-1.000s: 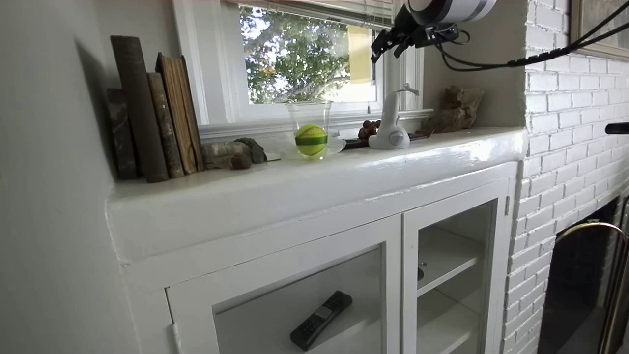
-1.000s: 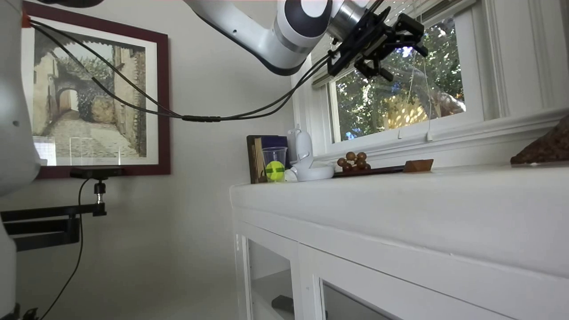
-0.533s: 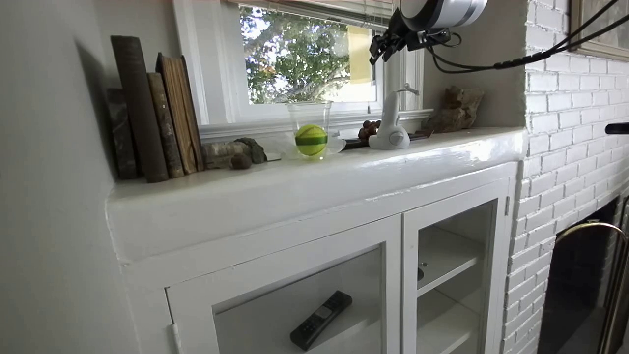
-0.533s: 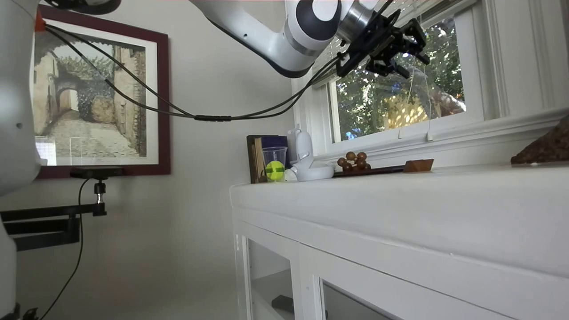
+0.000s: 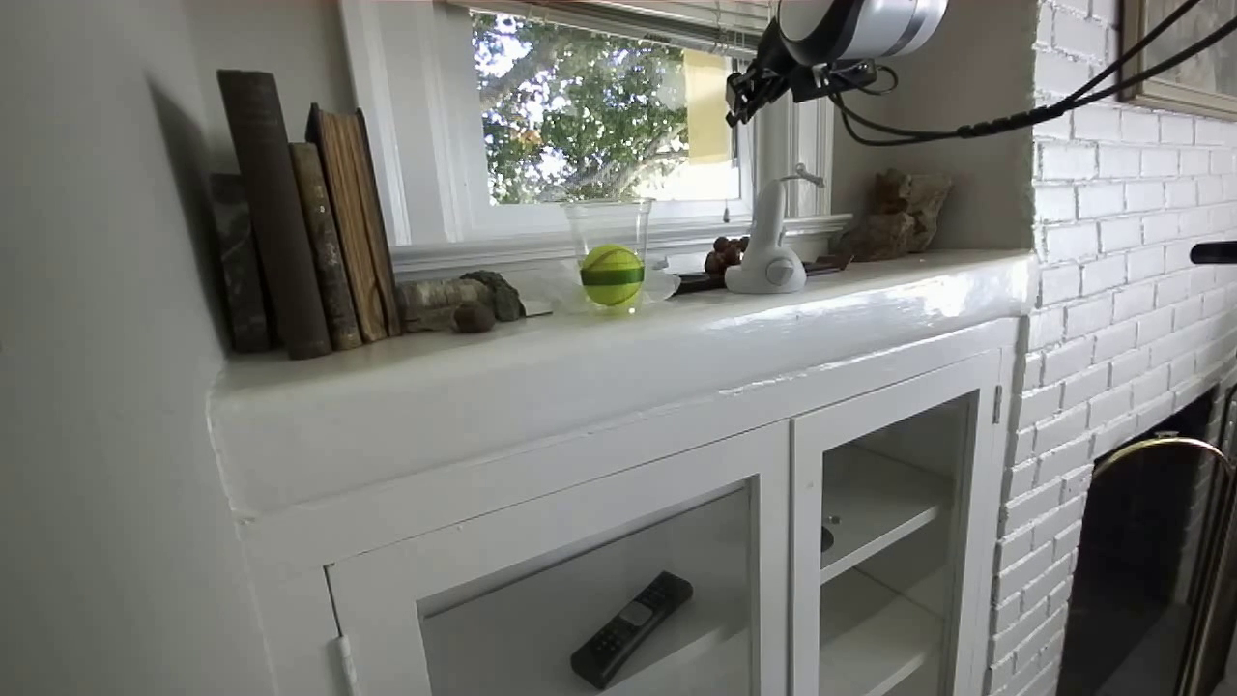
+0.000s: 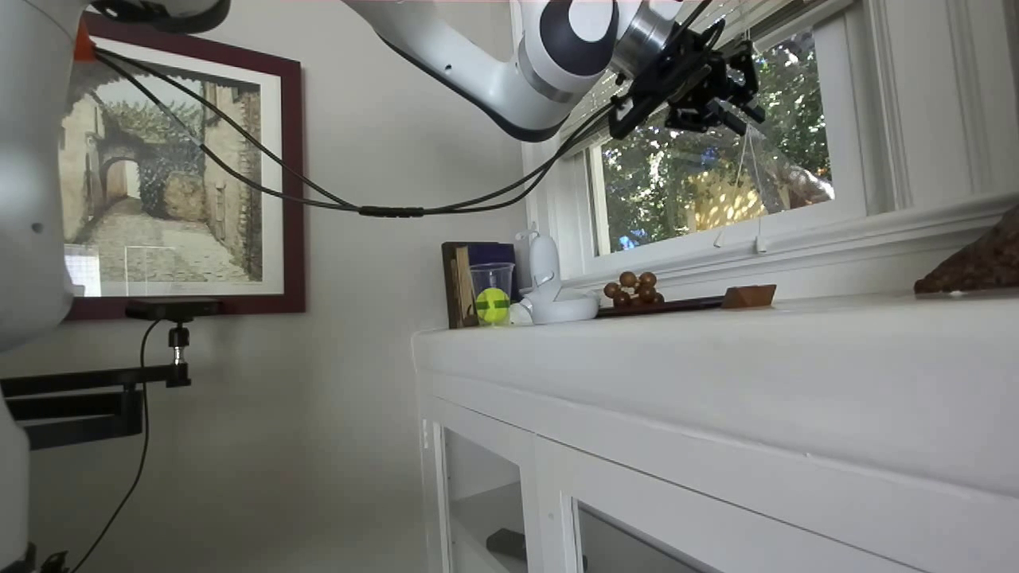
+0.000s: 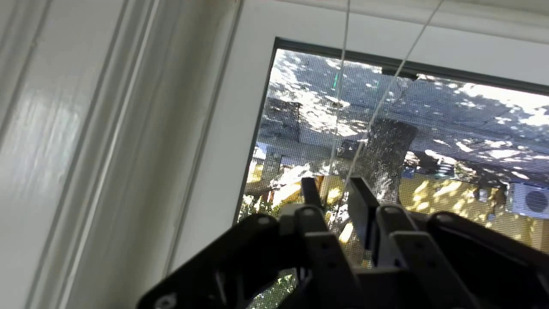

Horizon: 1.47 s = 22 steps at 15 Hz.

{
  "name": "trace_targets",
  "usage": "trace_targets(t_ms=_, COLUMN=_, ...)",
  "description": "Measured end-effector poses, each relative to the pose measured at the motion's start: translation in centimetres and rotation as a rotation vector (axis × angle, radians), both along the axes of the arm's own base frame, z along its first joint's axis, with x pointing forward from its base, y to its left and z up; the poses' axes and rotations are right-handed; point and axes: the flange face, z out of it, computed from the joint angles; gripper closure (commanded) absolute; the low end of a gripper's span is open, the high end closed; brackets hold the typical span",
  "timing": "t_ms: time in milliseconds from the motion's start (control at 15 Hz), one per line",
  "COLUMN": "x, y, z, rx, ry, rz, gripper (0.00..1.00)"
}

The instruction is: Close the blinds.

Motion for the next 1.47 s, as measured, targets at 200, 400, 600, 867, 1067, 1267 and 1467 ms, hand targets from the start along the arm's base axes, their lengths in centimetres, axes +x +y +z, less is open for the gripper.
trace_targets(t_ms=200, x=0.2, y=0.1, z=0.0, rx=-0.001, ry=-0.002, rz=0.002, gripper=1.0)
trace_targets(t_ms=400, x=0.3, y=0.4, z=0.1, rx=-0.001, ry=-0.003, rz=0.006, gripper=1.0)
trace_targets(t_ms=600, x=0.3, y=0.6, z=0.2, rx=-0.001, ry=-0.006, rz=0.01, gripper=1.0)
trace_targets(t_ms=867, x=0.6, y=2.1, z=1.0, rx=0.029, ry=-0.013, rz=0.021, gripper=1.0)
trace_targets(t_ms=1067, x=0.7, y=5.3, z=1.8, rx=0.069, ry=-0.023, rz=0.065, gripper=1.0)
trace_targets(t_ms=1267, x=0.6, y=8.5, z=2.5, rx=0.115, ry=-0.024, rz=0.109, gripper=1.0)
trace_targets(t_ms=1467, x=0.5, y=10.5, z=2.9, rx=0.147, ry=-0.025, rz=0.136, gripper=1.0)
